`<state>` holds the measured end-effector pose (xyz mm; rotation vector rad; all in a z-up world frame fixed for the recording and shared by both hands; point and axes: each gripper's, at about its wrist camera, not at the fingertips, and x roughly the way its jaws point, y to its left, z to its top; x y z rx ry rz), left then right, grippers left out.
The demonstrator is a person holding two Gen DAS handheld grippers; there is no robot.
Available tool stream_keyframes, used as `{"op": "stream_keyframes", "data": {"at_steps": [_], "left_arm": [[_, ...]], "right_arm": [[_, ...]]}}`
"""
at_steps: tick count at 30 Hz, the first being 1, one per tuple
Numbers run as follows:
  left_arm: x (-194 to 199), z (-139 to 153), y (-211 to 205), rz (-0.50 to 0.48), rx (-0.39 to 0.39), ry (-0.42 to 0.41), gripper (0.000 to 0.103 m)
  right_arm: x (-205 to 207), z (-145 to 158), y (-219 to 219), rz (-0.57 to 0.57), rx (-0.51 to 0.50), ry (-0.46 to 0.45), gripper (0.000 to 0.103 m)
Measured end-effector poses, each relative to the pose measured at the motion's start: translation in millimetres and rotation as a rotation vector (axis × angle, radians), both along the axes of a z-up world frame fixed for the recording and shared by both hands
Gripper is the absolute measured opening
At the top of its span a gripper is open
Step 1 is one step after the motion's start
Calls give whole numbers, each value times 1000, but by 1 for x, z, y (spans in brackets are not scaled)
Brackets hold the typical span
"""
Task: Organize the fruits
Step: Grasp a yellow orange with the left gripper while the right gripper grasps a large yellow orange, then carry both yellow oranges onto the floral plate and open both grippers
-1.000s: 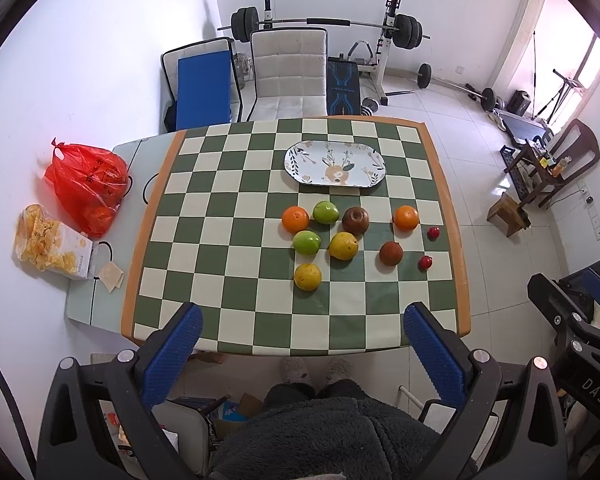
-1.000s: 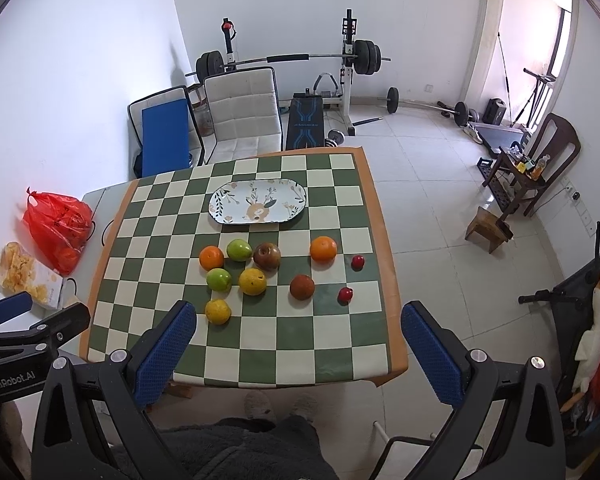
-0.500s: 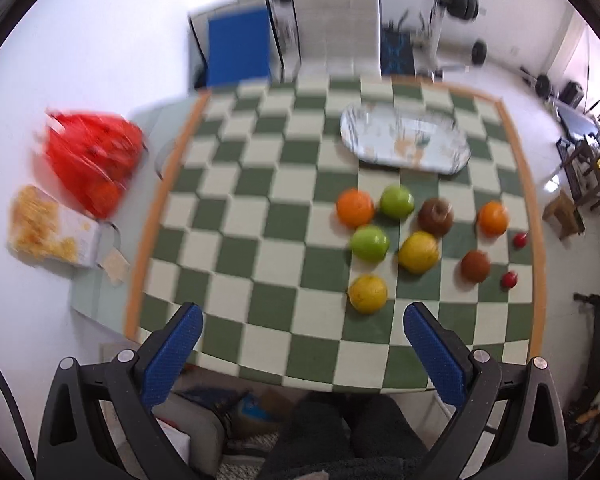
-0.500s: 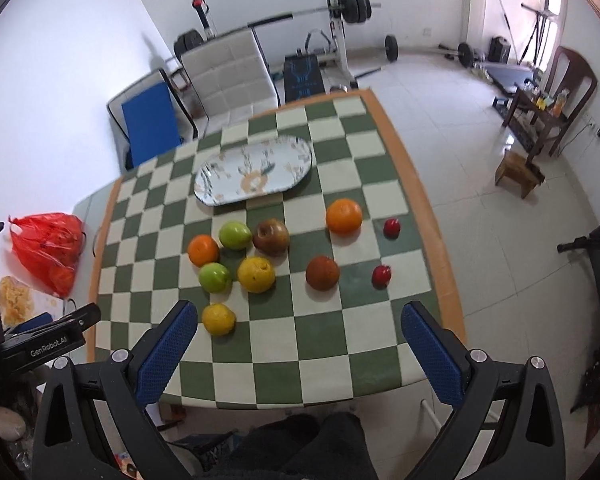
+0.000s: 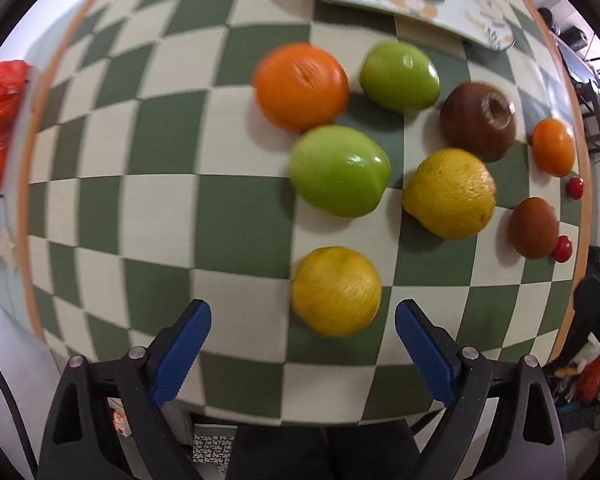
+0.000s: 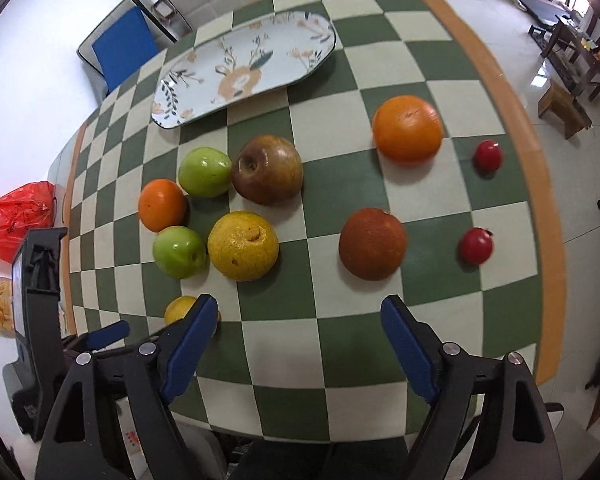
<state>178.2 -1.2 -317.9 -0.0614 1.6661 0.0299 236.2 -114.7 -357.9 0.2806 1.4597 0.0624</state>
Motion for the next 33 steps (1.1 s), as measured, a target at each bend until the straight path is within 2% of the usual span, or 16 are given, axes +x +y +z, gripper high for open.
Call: {"op": "stream_keyframes", "data": {"at_steps": [2,4,5,6,8,11,16,18,21,26,28,30,33], "left_arm": [[3,-15,-5,-16,-13,18,94],[5,-28,-7,-29,-34,35,79],[5,-33,-7,-35,-39,46,61],[4,-39,-7,-36,-56,58,55],[2,-41,-3,-36,-62,46,55],[-3,-38,15,-30,-16,23,55],[-10,-43,62,66,-4,35,55],[-11,-48,76,97,-13,41,55],[-12,-52,90,123,-39,34,55],[-22,-53,100,119,-65,25,55],[-24,-54,105,111,-75,20,55],[-16,-41,100,104,-80,23,55],[-13,-38,99,93,-86,24,55]], "right_arm": [[9,-17,5,1,19,23,86],[12,-28,13,-1,33,43,86],[19,-39,24,5,41,56,86],[21,-42,27,7,52,66,86],[27,-54,40,13,73,84,86],[38,-72,66,28,93,106,86],[53,-100,87,11,124,175,75],[56,-109,91,3,143,208,67],[59,-116,109,12,113,213,66],[35,-121,138,82,11,255,66],[24,-126,147,73,17,260,66],[21,-132,154,40,36,267,66],[19,-143,164,15,35,273,67]]}}
